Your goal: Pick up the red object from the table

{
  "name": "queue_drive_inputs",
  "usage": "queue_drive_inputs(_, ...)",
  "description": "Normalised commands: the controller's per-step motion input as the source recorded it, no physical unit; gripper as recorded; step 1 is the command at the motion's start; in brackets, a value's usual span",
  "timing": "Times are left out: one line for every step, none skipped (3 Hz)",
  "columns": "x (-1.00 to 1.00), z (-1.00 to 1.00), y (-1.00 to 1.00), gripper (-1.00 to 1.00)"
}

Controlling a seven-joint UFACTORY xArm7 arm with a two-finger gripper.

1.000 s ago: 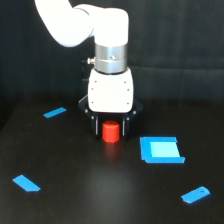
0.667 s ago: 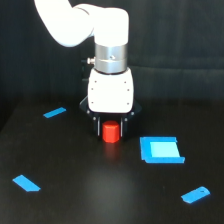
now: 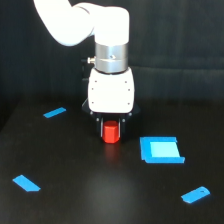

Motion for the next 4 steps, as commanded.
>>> queue_drive_inputs(-0.06,1.00,-0.32,-0.98)
queue_drive_inputs(0.04,1.00,-0.29,-1.00)
queue_drive_inputs(0.03,0.92,-0.33,-1.00)
queue_drive_inputs(-0.03,0.93,-0.24,-1.00)
